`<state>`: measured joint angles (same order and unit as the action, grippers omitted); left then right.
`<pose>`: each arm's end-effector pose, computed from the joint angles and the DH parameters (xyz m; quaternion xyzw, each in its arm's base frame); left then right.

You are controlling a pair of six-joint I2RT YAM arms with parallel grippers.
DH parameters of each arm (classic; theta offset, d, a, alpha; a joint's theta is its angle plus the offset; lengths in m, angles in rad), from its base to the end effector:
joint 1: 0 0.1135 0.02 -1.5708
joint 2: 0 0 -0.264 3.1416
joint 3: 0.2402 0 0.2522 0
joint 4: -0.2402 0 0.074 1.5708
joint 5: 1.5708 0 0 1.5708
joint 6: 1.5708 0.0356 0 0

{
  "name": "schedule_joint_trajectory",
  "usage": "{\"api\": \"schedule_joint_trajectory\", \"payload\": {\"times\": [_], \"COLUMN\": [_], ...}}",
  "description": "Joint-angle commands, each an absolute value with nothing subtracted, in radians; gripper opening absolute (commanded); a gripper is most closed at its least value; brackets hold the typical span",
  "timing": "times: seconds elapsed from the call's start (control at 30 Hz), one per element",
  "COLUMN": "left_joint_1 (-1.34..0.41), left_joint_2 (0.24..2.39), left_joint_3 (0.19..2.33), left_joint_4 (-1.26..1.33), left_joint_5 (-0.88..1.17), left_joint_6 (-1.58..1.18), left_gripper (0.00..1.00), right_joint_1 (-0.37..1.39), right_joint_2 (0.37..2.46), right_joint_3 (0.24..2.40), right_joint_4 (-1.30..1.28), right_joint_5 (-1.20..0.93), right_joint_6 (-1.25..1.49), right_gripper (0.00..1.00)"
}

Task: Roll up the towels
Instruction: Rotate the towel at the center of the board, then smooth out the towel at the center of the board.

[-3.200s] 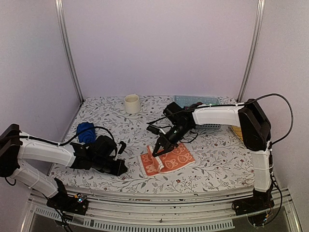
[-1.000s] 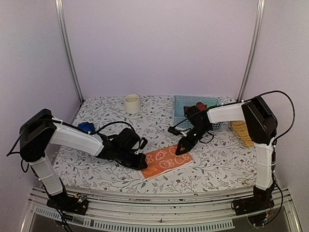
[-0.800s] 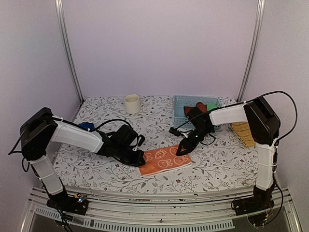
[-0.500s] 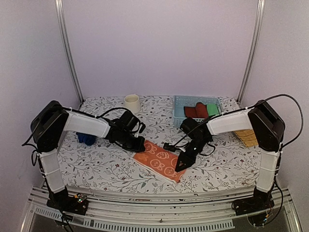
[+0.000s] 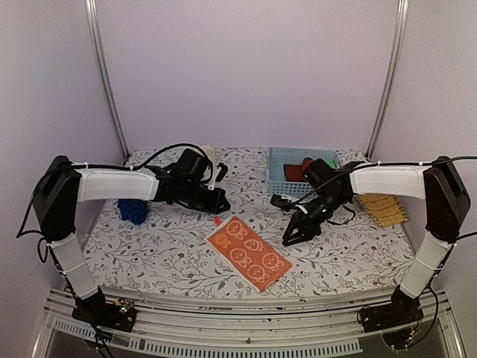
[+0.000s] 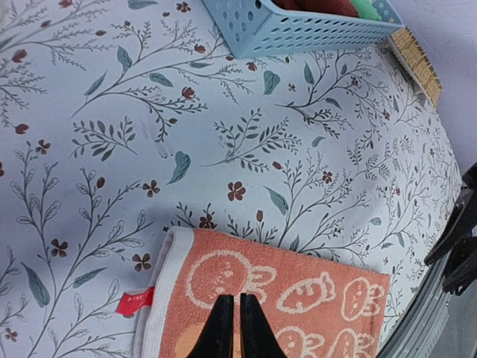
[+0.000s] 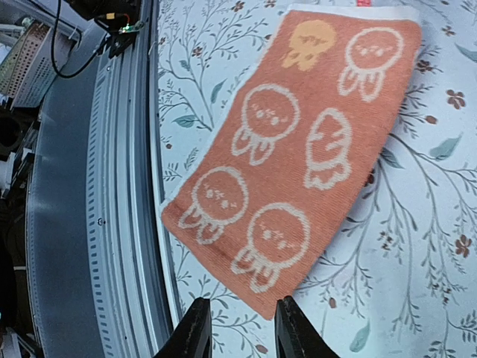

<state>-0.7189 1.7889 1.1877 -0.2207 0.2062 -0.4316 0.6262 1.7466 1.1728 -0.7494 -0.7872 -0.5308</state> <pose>0.2866 -0.2605 0.2024 0.1698 0.9108 -0.2783 0.2531 0.2516 0.2131 0.1947 -0.5407 0.7415 0.3856 0.0958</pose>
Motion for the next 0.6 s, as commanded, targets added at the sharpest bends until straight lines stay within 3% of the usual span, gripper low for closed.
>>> {"api": "schedule_joint_trajectory", "payload": {"times": [0.0,0.4,0.57], "left_joint_1": [-0.744,-0.77,-0.772], "left_joint_2": [1.851,2.168,2.192], "left_joint_3": [1.197,1.385,1.478], "left_joint_4": [-0.193,-0.263,-0.291], "left_joint_5": [0.254,0.204,0.215], "left_joint_6": [-0.457,-0.436,-0.366], "left_gripper": [0.08,0.07,0.07], "right_joint_1": [0.575,0.574,0.574], "right_joint_2": [1.733,1.701,1.693], "right_joint_3": [1.157,1.119,1.106], "right_joint_4": [-0.716,-0.693,-0.687], "right_joint_5": [-0.787,-0.764,-0.747], "right_joint_6": [-0.548,-0.554,-0.557], "right_gripper": [0.32,0.33,0.33]}}
